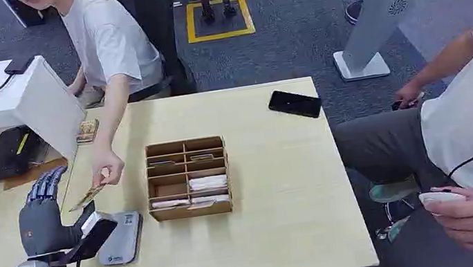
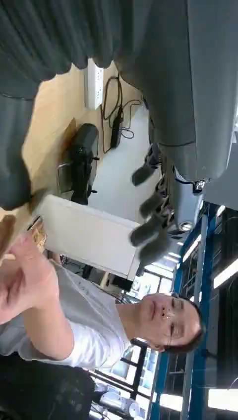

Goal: Pass the card to the sensor for recognition and then transmit it.

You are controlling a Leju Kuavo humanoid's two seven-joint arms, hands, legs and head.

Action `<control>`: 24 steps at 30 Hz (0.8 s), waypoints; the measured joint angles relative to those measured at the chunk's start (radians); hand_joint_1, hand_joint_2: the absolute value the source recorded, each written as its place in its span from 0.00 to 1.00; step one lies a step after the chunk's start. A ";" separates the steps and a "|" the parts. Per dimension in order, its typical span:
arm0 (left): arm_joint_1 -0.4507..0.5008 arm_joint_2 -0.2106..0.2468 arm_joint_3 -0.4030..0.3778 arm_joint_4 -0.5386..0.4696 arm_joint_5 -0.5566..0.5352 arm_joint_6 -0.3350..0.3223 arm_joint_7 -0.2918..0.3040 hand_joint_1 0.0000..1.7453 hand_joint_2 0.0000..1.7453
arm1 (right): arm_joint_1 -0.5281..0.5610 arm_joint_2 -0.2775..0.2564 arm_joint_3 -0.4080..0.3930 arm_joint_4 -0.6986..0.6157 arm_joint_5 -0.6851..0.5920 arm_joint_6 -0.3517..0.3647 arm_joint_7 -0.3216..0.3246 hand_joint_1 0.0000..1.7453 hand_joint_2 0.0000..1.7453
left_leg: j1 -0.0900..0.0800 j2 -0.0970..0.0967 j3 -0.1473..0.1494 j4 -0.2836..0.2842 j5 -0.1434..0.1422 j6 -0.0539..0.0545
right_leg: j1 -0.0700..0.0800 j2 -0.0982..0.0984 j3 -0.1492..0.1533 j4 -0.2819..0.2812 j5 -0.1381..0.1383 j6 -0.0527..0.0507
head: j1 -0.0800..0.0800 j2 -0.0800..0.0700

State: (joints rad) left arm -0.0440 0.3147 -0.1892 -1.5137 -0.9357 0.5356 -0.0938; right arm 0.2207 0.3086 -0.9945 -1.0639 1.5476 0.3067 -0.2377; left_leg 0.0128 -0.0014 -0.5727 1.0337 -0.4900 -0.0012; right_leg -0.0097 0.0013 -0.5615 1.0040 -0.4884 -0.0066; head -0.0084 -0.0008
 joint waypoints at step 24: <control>0.000 -0.001 0.000 0.000 0.077 0.000 -0.036 1.00 1.00 | -0.005 -0.002 0.005 0.004 0.000 0.000 0.006 0.00 1.00 | 0.000 0.000 0.000 0.000 0.000 0.000 | 0.000 0.000 0.000 0.000 0.000 0.000 | 0.000 0.000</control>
State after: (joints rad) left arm -0.0440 0.3140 -0.1892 -1.5137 -0.8587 0.5356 -0.1293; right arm 0.2152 0.3063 -0.9892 -1.0597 1.5473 0.3067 -0.2316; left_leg 0.0128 -0.0014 -0.5726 1.0337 -0.4899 -0.0012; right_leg -0.0097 0.0013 -0.5615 1.0041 -0.4884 -0.0066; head -0.0084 -0.0008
